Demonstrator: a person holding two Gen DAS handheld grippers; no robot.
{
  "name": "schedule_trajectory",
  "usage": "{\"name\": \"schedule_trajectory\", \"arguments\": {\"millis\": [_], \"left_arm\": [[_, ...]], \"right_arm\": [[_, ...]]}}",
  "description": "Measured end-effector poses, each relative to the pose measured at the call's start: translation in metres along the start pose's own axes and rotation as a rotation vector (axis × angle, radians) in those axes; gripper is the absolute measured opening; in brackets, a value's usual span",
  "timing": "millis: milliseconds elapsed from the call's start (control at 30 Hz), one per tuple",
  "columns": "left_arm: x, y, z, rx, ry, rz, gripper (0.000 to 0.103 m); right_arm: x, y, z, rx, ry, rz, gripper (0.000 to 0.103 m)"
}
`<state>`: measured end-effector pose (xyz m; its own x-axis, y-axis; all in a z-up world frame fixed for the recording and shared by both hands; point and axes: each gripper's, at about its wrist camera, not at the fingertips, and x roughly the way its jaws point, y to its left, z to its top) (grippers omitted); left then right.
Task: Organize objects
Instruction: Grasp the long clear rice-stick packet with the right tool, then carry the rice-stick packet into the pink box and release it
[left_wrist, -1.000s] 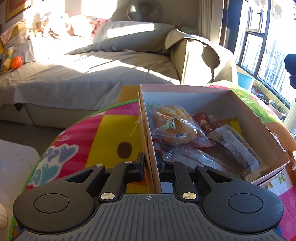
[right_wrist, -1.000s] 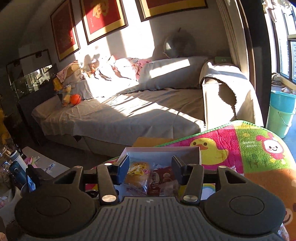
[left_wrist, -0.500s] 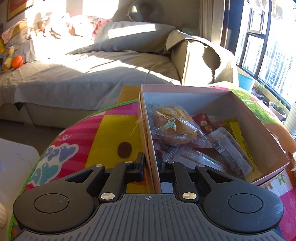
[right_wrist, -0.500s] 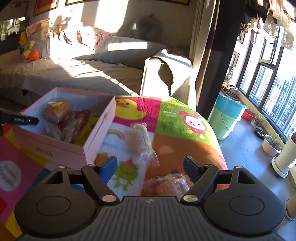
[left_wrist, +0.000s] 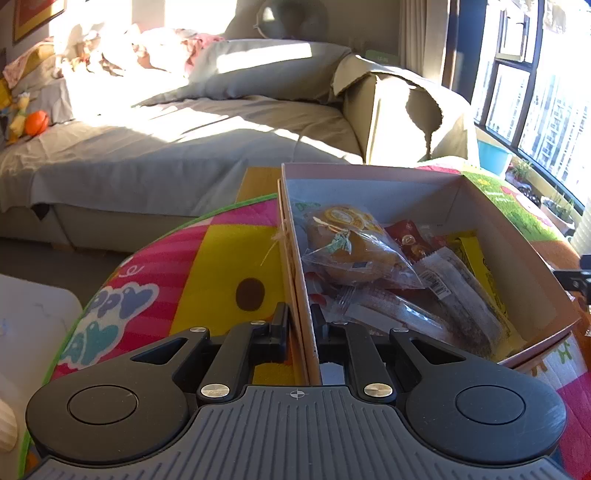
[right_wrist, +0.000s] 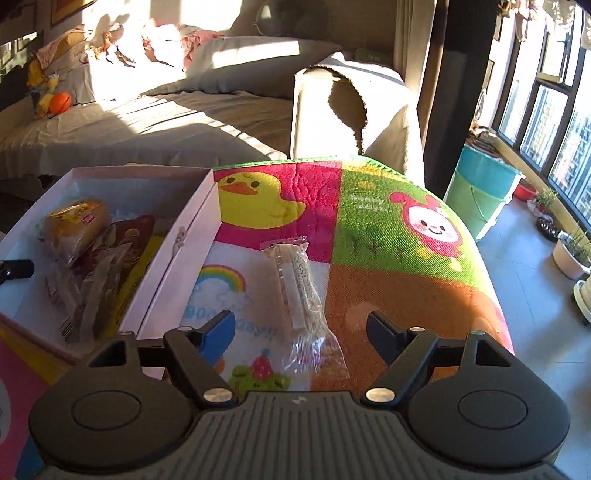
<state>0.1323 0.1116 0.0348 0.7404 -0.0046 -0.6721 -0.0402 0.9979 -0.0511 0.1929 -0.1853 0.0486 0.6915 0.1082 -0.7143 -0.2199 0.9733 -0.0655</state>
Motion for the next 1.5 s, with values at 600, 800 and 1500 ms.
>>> {"name": "schedule_trajectory", "arguments": {"millis": [600,800,1500], "left_arm": [[0.0,0.003,-0.002,-0.001,0.005,-0.005,0.013],[0.001,0.003,-0.002,-0.005,0.002,-0.008,0.013],[0.003,0.004,-0.002,-0.01,0.002,-0.019,0.014]], "right_arm": [[-0.011,-0.002,-0.02,0.076,0.075,0.064,0.029],[-0.078,-0.004,-0.054,0.074,0.028,0.07,0.029],[-0.209,0.061,0.004,0.008,-0.333,0.33,0.029]]}}
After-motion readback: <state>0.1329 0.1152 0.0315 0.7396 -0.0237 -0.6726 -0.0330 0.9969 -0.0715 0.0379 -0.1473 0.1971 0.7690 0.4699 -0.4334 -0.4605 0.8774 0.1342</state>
